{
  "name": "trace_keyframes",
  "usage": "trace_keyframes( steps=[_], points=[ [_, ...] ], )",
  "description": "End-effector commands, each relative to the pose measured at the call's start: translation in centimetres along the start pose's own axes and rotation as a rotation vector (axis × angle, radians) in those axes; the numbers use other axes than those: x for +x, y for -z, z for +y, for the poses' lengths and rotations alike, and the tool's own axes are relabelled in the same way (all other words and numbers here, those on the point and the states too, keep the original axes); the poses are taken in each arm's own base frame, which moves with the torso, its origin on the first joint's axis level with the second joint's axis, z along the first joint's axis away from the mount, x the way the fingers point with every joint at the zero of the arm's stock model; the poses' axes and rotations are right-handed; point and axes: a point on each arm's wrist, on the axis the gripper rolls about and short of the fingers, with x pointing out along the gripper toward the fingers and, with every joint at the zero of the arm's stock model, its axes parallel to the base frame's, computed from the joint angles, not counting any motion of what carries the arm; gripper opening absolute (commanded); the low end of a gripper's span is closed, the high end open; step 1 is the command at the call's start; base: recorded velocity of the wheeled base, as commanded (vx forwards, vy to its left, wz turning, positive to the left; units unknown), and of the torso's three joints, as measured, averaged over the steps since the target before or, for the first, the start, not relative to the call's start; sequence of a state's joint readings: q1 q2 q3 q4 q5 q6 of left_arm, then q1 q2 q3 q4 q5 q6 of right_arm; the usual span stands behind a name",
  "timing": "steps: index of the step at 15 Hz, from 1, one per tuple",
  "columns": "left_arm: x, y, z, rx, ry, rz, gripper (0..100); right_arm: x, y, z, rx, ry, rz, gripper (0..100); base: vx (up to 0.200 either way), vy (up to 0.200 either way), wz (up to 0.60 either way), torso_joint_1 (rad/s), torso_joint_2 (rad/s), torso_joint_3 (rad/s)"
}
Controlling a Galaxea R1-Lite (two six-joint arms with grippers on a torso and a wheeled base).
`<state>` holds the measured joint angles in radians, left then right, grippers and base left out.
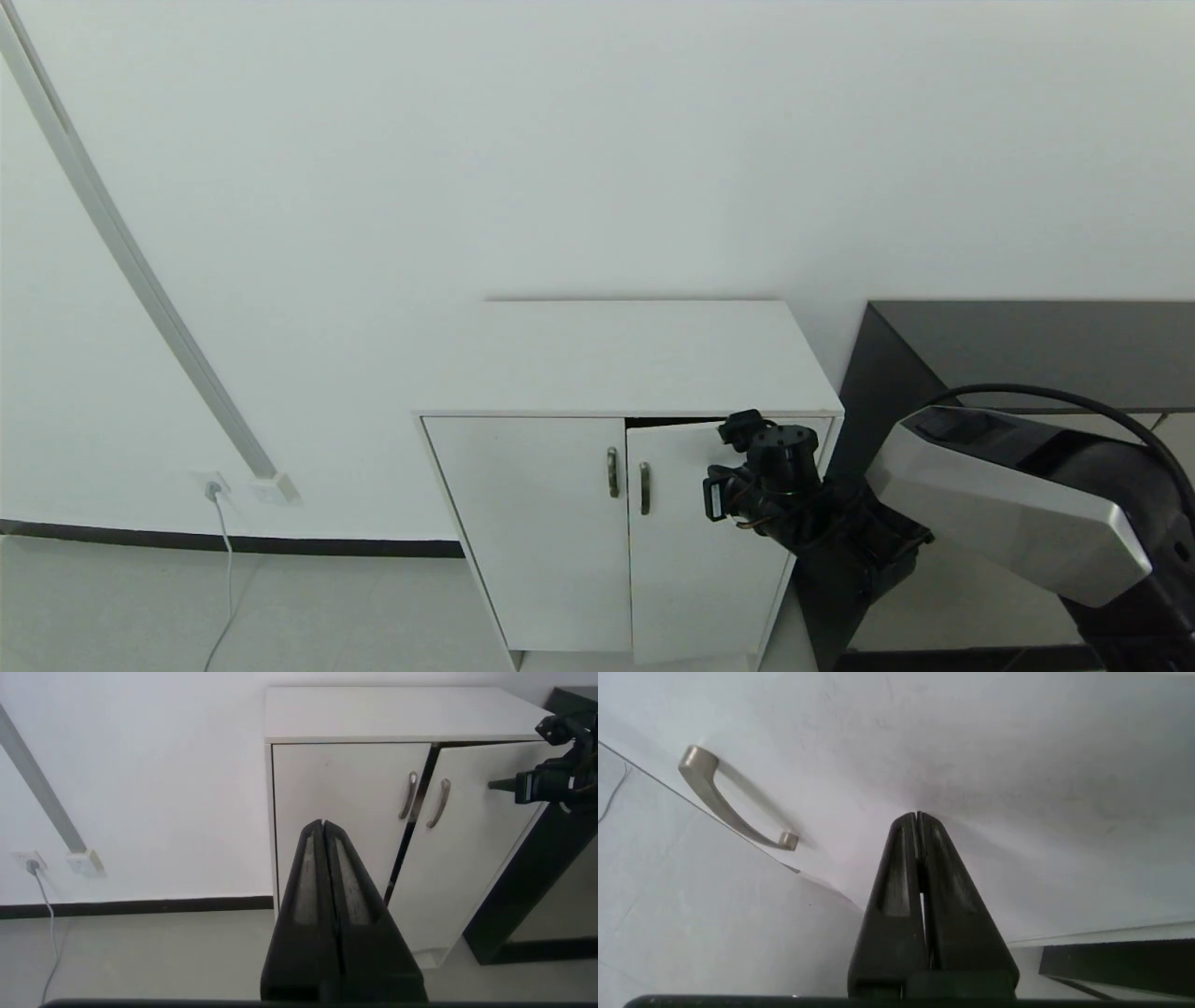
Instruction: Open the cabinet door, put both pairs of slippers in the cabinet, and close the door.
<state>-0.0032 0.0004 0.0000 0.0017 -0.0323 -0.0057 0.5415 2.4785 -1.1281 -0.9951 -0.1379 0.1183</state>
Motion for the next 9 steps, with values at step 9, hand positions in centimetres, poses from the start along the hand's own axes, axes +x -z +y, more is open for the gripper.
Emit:
trace_keyframes(
  steps=[9],
  points=[
    [0.01,0.0,0.0,0.0,0.0,0.001,0,0.68,-0.23,0.12,0.0,0.0,-0.004,0,0.0,0.0,0.0,0.0,0.0,0.0]
  ],
)
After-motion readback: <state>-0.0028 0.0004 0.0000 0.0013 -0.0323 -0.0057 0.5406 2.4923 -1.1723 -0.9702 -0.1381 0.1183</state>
